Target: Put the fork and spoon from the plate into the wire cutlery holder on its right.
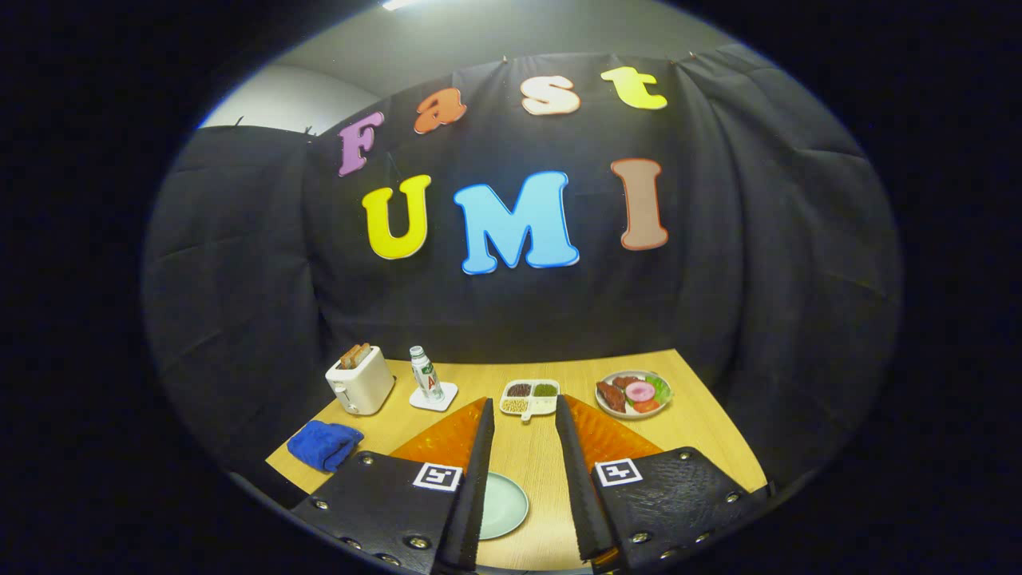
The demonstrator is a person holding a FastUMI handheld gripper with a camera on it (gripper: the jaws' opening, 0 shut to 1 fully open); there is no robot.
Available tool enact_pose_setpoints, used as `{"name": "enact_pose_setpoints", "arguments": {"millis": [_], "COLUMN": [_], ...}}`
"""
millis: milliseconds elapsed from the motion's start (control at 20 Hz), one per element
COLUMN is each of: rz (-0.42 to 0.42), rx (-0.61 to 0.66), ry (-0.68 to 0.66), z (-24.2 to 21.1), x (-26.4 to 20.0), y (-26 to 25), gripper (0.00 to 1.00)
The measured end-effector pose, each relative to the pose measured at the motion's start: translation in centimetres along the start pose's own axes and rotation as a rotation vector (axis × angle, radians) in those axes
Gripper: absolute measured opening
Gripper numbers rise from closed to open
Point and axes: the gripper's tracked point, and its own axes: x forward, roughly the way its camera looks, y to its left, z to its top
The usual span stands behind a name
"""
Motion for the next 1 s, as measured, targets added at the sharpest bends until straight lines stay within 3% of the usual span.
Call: {"name": "enact_pose_setpoints", "arguments": {"millis": [300,350,400,500,750,850,950,1000], "rz": [-0.021,-0.044,-0.058,-0.082,-0.093,-0.08,-0.1,-0.116], "rx": [-0.182,-0.184,-0.171,-0.16,-0.065,-0.072,-0.094,-0.095], "ry": [-0.179,-0.195,-0.216,-0.256,-0.234,-0.283,-0.299,-0.291], "z": [3.0,3.4,3.7,4.2,2.9,3.6,3.4,3.0], "x": [-2.6,-3.0,-3.5,-4.0,-3.7,-3.7,-3.7,-3.7], "y": [4.3,4.4,4.8,5.2,6.5,7.0,6.7,6.7], "gripper": [0.53,0.54,0.63,0.71,0.76,0.76,0.99,0.96]}}
